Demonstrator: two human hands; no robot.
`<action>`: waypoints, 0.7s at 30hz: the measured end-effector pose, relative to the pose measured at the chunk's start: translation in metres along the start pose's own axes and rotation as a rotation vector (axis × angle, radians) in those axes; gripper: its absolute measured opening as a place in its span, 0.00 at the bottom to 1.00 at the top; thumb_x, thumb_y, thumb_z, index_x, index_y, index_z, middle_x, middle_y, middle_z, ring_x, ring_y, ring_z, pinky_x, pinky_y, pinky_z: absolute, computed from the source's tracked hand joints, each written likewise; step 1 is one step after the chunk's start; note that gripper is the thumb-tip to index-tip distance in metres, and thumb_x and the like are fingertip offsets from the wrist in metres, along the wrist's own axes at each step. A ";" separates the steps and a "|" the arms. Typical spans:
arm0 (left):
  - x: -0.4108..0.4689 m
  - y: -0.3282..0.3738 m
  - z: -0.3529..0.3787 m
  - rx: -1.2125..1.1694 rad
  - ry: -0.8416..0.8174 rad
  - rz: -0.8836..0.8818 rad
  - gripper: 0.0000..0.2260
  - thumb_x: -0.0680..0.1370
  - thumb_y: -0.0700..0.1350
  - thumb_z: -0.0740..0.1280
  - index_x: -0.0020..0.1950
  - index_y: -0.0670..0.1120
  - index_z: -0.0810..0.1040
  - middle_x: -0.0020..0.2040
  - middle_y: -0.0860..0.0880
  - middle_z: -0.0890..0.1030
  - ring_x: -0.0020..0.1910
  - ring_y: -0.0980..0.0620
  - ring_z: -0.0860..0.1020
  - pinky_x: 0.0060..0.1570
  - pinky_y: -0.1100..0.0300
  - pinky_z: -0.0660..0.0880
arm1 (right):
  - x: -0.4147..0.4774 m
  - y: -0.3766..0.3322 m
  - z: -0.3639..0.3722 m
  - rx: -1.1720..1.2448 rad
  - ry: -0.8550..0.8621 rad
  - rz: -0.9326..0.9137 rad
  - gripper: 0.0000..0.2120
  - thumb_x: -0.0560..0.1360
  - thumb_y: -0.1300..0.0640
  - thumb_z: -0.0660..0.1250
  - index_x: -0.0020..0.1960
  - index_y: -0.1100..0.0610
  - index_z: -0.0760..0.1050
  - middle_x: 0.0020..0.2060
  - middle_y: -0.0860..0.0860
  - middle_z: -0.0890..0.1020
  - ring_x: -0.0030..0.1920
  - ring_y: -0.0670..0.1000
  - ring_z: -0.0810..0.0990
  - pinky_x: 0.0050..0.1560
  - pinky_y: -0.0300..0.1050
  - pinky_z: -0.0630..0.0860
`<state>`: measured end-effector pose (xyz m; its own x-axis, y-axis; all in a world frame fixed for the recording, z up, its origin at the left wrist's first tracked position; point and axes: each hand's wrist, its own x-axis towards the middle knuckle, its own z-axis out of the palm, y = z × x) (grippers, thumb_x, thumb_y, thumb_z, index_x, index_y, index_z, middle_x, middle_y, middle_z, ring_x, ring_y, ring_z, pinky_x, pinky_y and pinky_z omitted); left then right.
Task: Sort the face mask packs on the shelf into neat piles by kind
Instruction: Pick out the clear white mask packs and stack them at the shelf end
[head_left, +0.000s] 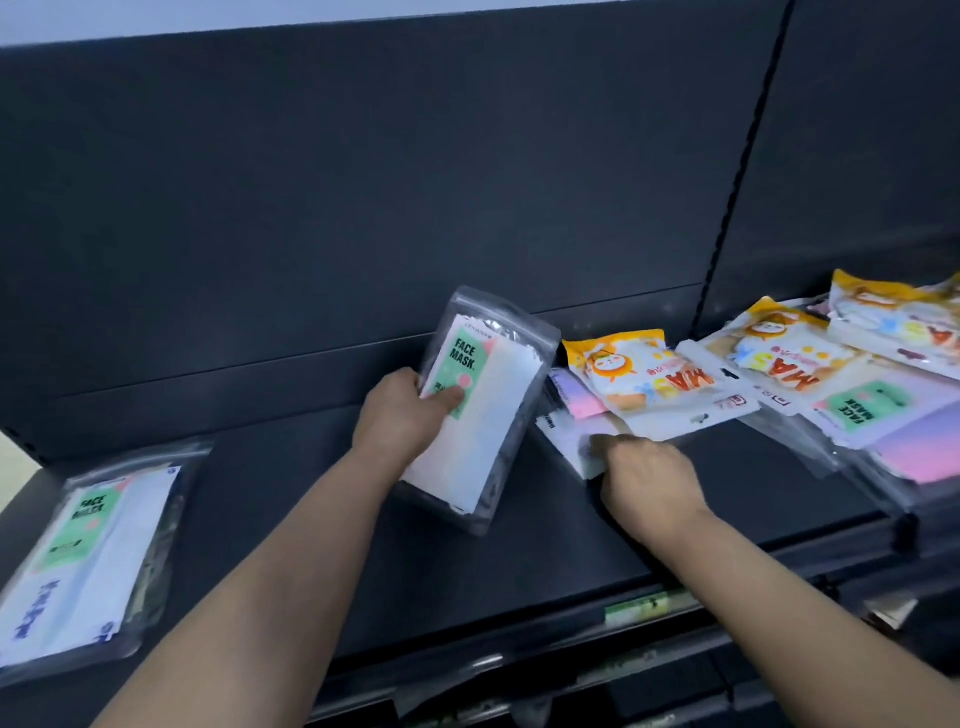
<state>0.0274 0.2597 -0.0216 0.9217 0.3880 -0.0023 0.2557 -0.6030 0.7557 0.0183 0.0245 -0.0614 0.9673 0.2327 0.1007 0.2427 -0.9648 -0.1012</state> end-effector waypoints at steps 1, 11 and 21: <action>0.000 -0.001 0.000 -0.012 0.014 -0.001 0.13 0.74 0.55 0.71 0.44 0.46 0.75 0.42 0.50 0.80 0.40 0.50 0.80 0.38 0.55 0.76 | 0.000 -0.007 0.000 0.051 -0.018 -0.014 0.21 0.71 0.62 0.58 0.63 0.50 0.74 0.56 0.55 0.81 0.55 0.60 0.79 0.51 0.48 0.75; 0.001 -0.039 -0.046 0.036 0.140 -0.116 0.15 0.73 0.54 0.71 0.46 0.44 0.75 0.42 0.49 0.80 0.40 0.49 0.79 0.36 0.56 0.73 | 0.012 -0.051 0.004 0.242 -0.192 -0.189 0.24 0.73 0.65 0.58 0.66 0.48 0.74 0.65 0.48 0.76 0.65 0.54 0.73 0.66 0.45 0.70; -0.013 -0.064 -0.055 -0.064 0.093 -0.211 0.16 0.71 0.54 0.73 0.46 0.42 0.77 0.42 0.47 0.82 0.41 0.48 0.81 0.40 0.54 0.78 | 0.019 -0.068 0.015 0.110 -0.246 -0.190 0.27 0.76 0.39 0.58 0.70 0.51 0.66 0.66 0.54 0.71 0.65 0.59 0.66 0.62 0.54 0.67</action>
<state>-0.0168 0.3314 -0.0343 0.8180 0.5652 -0.1064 0.4182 -0.4574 0.7848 0.0208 0.0963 -0.0671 0.8896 0.4425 -0.1133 0.4138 -0.8856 -0.2108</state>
